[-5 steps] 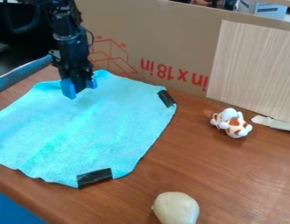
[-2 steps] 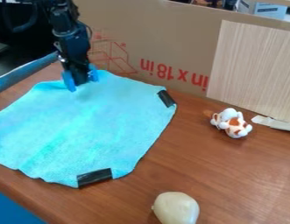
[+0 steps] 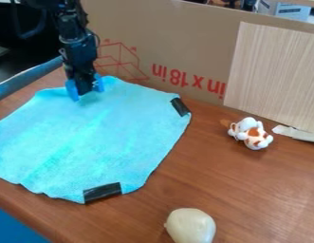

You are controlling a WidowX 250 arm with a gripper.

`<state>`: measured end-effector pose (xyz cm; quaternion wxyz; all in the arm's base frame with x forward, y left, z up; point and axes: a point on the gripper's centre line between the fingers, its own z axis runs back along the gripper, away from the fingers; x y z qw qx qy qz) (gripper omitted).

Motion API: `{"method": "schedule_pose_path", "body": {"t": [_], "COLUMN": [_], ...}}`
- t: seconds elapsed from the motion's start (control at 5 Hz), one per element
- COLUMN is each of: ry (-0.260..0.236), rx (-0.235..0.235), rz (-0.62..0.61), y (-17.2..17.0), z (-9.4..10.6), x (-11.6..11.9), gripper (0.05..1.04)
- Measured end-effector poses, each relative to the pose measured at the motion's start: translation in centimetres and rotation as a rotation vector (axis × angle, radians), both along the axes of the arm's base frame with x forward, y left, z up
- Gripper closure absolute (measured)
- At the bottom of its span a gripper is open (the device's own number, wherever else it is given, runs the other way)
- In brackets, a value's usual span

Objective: Put the blue figure on the top edge of the cloth

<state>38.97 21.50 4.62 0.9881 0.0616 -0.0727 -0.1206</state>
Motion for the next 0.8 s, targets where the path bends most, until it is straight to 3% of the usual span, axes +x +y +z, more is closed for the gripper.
{"method": "schedule_pose_path", "body": {"t": [0.4, 0.6, 0.8], "ry": [0.013, -0.021, -0.063], "rx": [-0.034, -0.049, -0.065], "rz": [-0.04, -0.058, -0.086], "y": [-0.7, -1.5, -2.9], "z": [-0.7, 0.4, 2.8], "x": [-0.3, -0.6, -2.0], "gripper": [0.171, 0.079, 0.083]}}
